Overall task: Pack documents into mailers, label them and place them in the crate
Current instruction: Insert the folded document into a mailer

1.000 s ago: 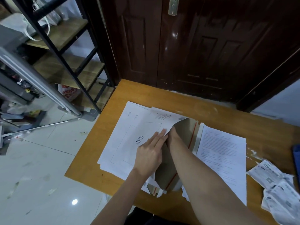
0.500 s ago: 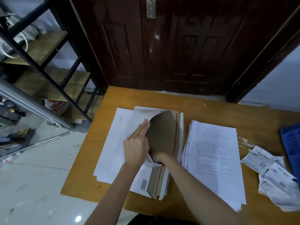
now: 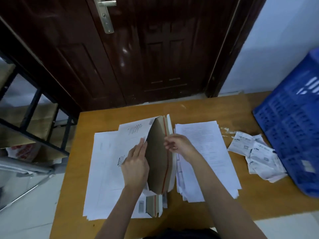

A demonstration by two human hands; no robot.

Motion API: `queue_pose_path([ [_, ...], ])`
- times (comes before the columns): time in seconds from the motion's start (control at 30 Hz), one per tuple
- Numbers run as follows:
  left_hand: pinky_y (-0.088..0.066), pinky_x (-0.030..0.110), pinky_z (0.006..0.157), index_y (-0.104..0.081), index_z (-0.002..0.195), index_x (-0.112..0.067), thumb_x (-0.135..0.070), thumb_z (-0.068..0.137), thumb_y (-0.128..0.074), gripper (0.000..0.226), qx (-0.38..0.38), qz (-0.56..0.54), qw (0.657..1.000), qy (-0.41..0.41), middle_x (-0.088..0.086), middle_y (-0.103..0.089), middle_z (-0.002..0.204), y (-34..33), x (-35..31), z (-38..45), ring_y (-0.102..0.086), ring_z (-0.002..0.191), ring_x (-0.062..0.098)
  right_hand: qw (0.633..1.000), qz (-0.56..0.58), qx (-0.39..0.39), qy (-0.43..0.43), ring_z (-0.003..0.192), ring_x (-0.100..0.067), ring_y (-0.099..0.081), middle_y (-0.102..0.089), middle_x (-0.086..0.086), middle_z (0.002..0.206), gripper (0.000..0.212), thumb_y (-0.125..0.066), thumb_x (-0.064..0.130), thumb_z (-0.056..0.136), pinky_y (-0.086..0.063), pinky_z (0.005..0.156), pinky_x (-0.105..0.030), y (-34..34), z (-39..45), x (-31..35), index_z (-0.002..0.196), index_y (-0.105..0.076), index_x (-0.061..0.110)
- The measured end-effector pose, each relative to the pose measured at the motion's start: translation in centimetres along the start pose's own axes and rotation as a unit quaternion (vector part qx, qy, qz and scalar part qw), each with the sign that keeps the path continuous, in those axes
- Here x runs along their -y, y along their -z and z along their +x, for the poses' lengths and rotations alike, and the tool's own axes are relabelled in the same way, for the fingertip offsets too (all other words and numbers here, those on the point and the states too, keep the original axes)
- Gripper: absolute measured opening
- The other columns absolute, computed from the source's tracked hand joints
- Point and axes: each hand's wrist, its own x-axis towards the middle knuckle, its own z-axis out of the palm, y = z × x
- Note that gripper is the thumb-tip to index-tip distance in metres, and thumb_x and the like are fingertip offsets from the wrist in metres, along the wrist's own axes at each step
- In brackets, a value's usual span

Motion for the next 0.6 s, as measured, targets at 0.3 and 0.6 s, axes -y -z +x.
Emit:
queue_pose_path([
  [0.3, -0.057, 0.04, 0.055, -0.064, 0.122, -0.013, -0.007, 0.06, -0.084, 0.065, 0.051, 0.017, 0.998, -0.029, 0.007, -0.066, 0.121, -1.8, -3.3, -0.1, -0.066, 0.094, 0.03, 0.91, -0.145, -0.377, -0.093, 0.102, -0.033, -0.059, -0.048, -0.012, 0.129, 0.041, -0.065, 0.019, 0.085, -0.045, 0.073, -0.036, 10.9, -0.7, -6.5, 0.123, -0.051, 0.009],
  [0.6, -0.056, 0.049, 0.065, -0.067, 0.118, -0.011, -0.008, 0.06, -0.083, 0.06, 0.023, 0.039, 0.997, -0.056, 0.009, -0.068, 0.115, -2.1, -3.2, -0.1, -0.069, 0.089, 0.032, 0.84, -0.317, -0.418, -0.14, 0.122, -0.031, -0.037, -0.027, -0.014, 0.134, 0.08, -0.077, 0.036, 0.077, -0.048, 0.085, -0.038, 11.2, -1.3, -10.0, 0.136, -0.032, 0.005],
])
